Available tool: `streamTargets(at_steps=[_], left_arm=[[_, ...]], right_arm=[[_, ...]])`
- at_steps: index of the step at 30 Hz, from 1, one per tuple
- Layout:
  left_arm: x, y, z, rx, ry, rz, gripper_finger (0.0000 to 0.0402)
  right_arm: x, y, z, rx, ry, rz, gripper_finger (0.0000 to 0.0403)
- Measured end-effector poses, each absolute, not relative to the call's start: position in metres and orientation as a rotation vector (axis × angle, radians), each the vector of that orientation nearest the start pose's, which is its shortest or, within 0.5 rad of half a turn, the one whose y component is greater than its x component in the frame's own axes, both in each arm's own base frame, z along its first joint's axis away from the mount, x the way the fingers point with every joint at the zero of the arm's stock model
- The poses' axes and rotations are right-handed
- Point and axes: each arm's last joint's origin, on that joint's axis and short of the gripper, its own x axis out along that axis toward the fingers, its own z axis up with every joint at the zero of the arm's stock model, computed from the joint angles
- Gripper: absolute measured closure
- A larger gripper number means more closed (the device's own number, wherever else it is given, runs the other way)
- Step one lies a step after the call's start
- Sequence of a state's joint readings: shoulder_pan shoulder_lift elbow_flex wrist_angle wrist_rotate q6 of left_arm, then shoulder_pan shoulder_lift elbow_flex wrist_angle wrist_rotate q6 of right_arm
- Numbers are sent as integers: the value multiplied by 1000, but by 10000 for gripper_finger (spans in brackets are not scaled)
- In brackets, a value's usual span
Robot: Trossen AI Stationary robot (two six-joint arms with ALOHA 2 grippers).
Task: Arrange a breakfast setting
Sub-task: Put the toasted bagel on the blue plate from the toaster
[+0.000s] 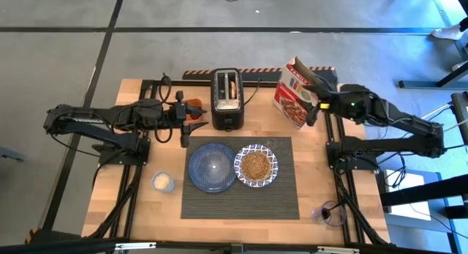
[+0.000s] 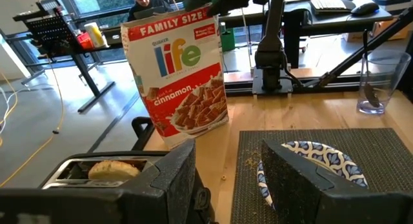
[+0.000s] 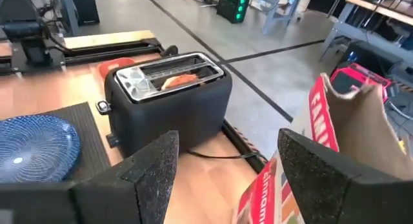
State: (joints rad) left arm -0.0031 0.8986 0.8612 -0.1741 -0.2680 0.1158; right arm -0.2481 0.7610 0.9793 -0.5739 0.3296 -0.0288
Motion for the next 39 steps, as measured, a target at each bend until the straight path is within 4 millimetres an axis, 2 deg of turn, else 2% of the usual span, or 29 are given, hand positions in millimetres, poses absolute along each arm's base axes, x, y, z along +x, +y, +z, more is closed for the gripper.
streamTargets(at_steps=[10,16,23,32,39], left_arm=[[196,7,341,143,226,252,231],[199,7,337,146,251,250,231],[208,7,331,152,287,250,231],[208,7,332,168,277,255,231],[208,7,332,176,270,255,231]], right_arm=[[146,-47,386,-94,353,-567,148],[153,-46,385,-95,385,-549,148],[177,-25,378,-155,408,-487,148],[198,4,368,-193,437,-416,148],[223,29,349,-196,502,-328,148]])
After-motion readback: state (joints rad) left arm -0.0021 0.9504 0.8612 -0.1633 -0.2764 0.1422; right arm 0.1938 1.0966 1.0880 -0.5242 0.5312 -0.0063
